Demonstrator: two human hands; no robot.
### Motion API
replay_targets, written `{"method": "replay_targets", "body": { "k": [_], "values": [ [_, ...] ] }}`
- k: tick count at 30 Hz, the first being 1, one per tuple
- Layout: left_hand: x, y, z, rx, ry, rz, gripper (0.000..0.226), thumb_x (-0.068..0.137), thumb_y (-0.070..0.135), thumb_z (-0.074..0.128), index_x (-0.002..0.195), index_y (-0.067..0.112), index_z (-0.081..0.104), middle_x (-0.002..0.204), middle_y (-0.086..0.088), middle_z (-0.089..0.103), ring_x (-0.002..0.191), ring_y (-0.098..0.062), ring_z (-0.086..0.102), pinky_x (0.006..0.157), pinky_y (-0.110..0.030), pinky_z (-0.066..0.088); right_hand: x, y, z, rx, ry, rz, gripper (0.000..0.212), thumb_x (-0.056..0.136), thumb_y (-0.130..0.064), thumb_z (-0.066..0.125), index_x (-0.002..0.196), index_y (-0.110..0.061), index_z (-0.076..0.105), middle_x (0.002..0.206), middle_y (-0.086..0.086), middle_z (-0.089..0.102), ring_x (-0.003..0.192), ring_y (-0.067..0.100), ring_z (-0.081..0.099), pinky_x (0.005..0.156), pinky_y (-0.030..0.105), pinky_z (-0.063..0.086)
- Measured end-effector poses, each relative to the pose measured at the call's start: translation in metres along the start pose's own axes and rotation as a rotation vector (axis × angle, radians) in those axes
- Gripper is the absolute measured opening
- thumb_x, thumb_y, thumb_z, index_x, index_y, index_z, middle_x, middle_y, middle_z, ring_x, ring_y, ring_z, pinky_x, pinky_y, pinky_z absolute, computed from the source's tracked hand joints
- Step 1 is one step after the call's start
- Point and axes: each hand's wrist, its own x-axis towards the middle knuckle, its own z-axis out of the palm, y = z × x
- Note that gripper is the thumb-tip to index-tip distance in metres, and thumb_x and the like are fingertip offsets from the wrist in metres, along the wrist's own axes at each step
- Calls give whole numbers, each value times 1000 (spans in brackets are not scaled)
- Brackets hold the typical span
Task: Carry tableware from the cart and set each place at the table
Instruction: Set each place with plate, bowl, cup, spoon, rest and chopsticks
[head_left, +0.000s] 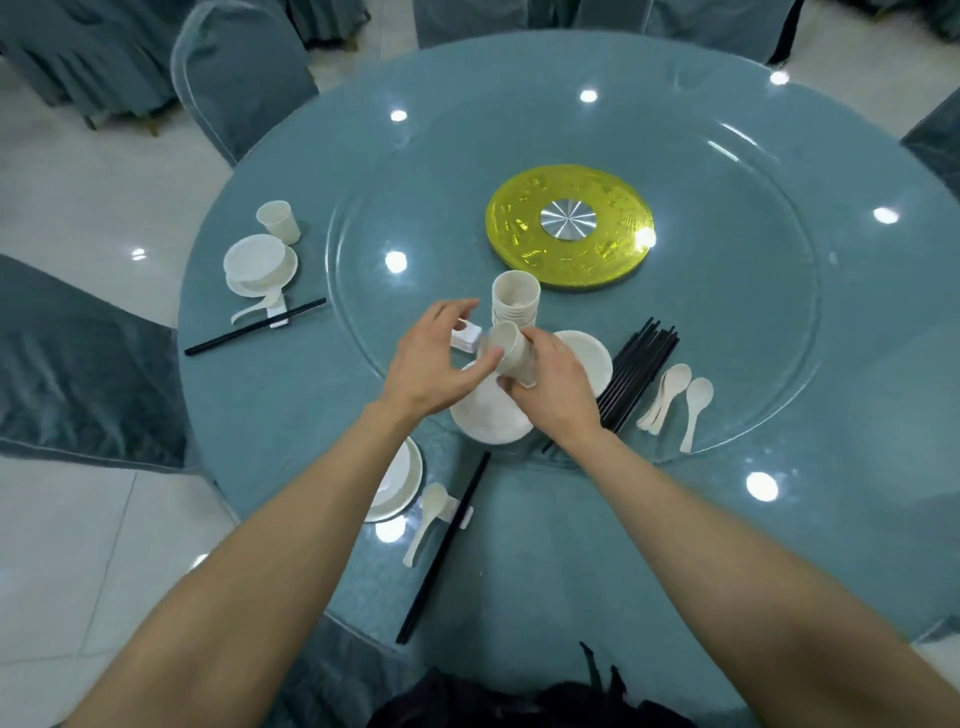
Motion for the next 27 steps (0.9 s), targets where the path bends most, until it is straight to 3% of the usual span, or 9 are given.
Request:
{"method": "replay_targets", "body": {
  "k": [3,9,17,21,27],
  "values": [
    [-18,-16,-9,-18,-67,-34,70,84,70,70,142,31,57,127,14,62,104,-6,65,94,-40,58,-4,-21,24,-5,-55,-44,60,83,-33,83,134,-17,56,125,3,65,114,26,60,91,37,47],
    [-40,-49,-39,-31,-35,-99,55,81,56,77,126,26,67,111,7,61,92,-11,62,85,-40,58,-2,-55,62,47,-174,-96,63,82,-30,82,138,-20,55,133,3,64,119,26,61,99,42,50],
    [-54,-104,-75,153,75,-329,64,70,69,78,119,31,62,114,13,56,99,-13,62,88,-42,57,10,-60,91,34,-275,-131,64,87,-32,78,143,-17,52,135,4,60,124,25,58,104,40,48],
    [-60,-131,-81,264,22,-477,73,69,71,80,126,30,61,123,9,56,105,-20,63,91,-42,54,15,-54,97,30,-271,-107,63,90,-33,76,146,-16,51,137,4,59,126,23,57,107,41,48],
    [-66,-148,-70,343,-74,-571,72,67,73,80,123,32,59,118,7,54,99,-24,65,83,-43,57,24,-46,99,31,-237,-82,58,91,-31,76,143,-16,54,136,3,62,125,22,58,105,37,47]
  ]
}}
